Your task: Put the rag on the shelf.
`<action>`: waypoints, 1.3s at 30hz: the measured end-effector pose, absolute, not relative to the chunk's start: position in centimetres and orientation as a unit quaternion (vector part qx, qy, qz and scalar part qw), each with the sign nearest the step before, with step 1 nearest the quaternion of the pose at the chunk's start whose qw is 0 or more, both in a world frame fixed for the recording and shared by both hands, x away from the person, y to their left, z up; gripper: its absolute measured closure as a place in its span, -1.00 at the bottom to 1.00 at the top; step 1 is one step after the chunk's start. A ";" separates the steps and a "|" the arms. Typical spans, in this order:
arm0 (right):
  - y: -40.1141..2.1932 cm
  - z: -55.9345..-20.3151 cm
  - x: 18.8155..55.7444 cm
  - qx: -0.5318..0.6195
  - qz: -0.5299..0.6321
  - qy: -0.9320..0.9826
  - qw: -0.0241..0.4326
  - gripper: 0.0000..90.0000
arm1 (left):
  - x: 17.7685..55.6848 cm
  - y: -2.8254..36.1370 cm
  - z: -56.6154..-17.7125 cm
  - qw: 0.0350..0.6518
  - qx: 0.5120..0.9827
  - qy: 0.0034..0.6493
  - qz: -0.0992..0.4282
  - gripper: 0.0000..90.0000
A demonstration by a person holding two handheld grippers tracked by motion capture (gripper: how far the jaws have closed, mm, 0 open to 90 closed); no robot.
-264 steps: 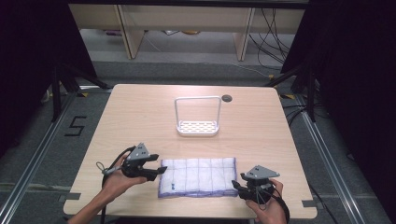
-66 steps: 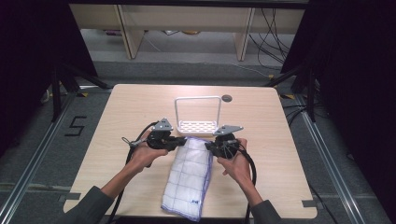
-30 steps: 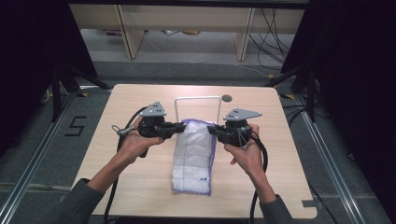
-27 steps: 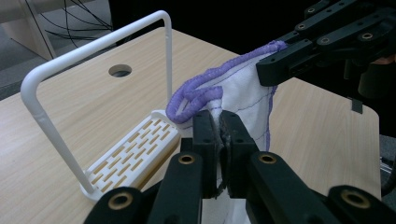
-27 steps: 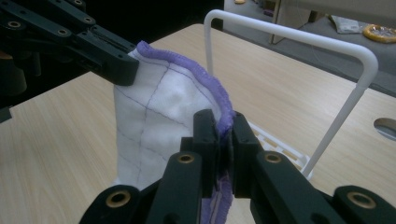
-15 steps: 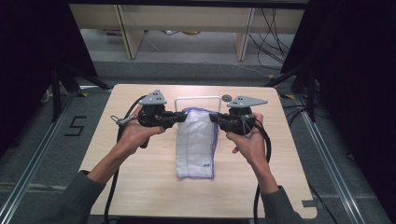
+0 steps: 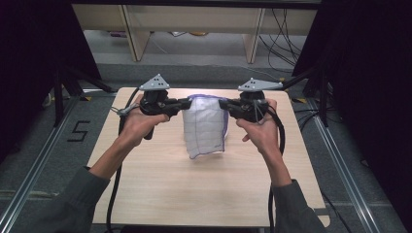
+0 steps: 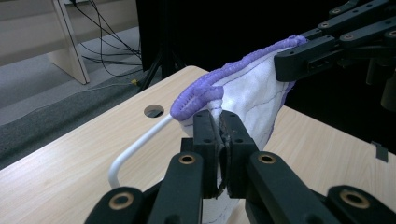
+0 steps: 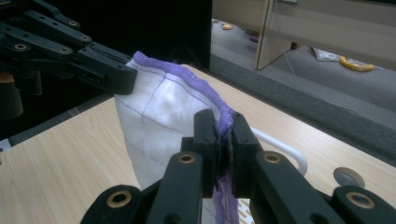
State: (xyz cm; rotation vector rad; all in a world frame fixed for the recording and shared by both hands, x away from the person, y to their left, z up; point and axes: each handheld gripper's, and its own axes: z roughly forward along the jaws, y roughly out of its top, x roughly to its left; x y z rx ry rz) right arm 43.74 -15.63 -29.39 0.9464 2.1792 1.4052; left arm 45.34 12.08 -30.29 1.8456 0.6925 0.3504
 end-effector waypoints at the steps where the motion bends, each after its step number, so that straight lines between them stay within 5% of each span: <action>1: -15.6 -29.4 43.7 0.337 0.500 0.775 0.190 0.88 | 45.3 12.1 -30.3 0.539 0.776 0.291 0.147 0.91; 39: -15.4 -24.3 49.6 0.366 0.511 0.752 0.197 0.89 | 51.1 11.9 -25.0 0.544 0.751 0.329 0.181 0.90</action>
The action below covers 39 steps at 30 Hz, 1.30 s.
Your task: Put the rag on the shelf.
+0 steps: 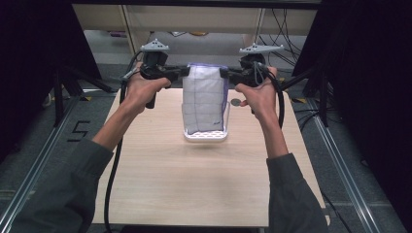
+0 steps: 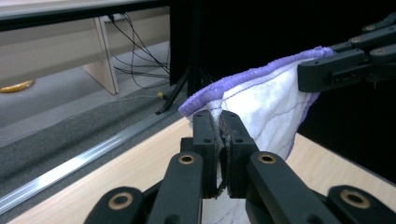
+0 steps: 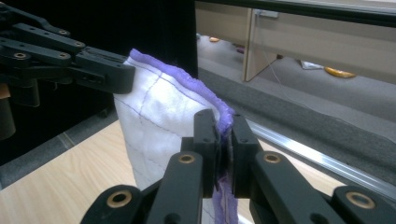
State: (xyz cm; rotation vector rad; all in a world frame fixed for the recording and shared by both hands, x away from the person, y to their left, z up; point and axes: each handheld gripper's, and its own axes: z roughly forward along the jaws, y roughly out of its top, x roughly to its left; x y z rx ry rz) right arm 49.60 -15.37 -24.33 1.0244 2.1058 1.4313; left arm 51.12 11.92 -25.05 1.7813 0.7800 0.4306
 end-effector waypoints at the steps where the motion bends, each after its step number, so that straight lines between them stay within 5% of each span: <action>1: -15.4 -24.3 49.8 0.369 0.514 0.749 0.198 0.89 | 51.6 11.8 -24.9 0.545 0.747 0.334 0.184 0.90; 12: -15.0 -24.4 53.6 0.396 0.504 0.737 0.213 0.88 | 54.7 10.9 -25.4 0.552 0.723 0.366 0.197 0.90; 21: -14.3 -27.9 57.9 0.425 0.475 0.741 0.213 0.87 | 57.8 10.7 -28.7 0.541 0.718 0.396 0.186 0.89; 39: -13.6 -33.1 60.3 0.463 0.423 0.757 0.184 0.86 | 59.8 10.5 -33.1 0.485 0.758 0.399 0.177 0.86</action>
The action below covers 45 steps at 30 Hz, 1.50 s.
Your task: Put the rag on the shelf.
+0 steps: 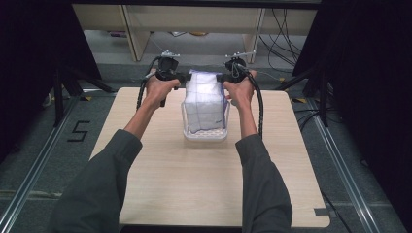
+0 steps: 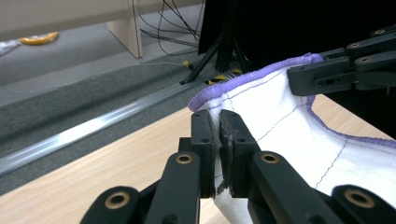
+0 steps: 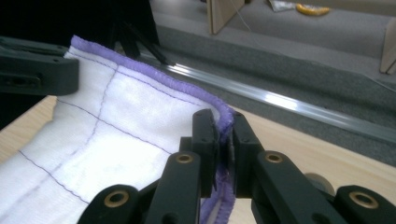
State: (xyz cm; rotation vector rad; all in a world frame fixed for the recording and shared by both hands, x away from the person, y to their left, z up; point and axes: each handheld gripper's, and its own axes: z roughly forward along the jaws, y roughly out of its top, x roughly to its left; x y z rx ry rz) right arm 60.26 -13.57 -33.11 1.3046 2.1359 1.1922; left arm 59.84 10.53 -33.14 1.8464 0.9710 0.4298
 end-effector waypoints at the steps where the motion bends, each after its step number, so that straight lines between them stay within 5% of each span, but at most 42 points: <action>1: -13.6 -33.4 60.3 0.470 0.417 0.757 0.178 0.85 | 59.9 10.4 -33.3 0.486 0.757 0.399 0.176 0.86; 11: -14.3 -35.1 60.4 0.478 0.388 0.771 0.163 0.81 | 60.1 10.2 -34.6 0.472 0.769 0.399 0.162 0.84; 18: -14.6 -35.1 60.5 0.485 0.385 0.767 0.169 0.49 | 60.0 10.6 -35.0 0.467 0.775 0.397 0.155 0.76; 28: -15.8 -33.8 59.7 0.486 0.394 0.763 0.165 0.36 | 59.2 11.8 -34.3 0.471 0.774 0.397 0.146 0.68; 45: -18.7 -33.8 56.6 0.468 0.403 0.768 0.171 0.18 | 56.7 14.2 -34.2 0.451 0.783 0.411 0.123 -0.02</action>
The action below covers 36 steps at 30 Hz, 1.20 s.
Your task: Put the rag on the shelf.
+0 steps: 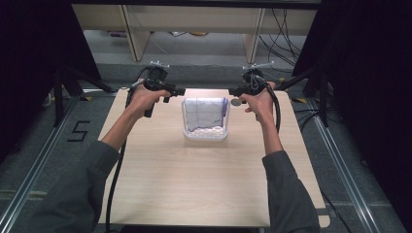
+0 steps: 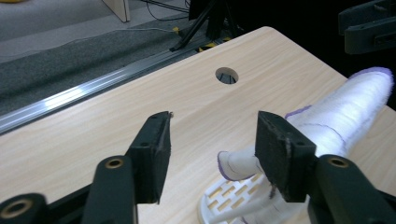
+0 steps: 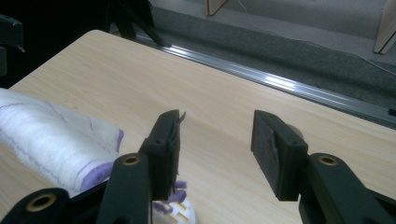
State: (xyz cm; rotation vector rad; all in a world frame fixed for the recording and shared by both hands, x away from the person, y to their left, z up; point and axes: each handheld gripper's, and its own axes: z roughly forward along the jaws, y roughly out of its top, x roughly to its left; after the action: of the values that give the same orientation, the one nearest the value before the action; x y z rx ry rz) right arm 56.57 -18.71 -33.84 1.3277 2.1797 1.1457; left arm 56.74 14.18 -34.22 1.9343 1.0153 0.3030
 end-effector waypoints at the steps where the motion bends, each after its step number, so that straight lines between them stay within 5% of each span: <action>1: -18.9 -33.8 56.4 0.466 0.401 0.770 0.171 0.17 | 56.5 14.2 -34.2 0.451 0.782 0.412 0.120 -0.05; 36: -18.7 -34.1 50.1 0.436 0.426 0.776 0.163 -0.12 | 48.9 14.8 -36.0 0.477 0.787 0.375 0.109 -0.27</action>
State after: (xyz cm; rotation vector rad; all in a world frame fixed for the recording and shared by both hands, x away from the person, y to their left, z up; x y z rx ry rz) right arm 50.14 -18.74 -34.09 1.2434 2.2124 1.2153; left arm 48.92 14.76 -35.99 1.9227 0.9164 0.2653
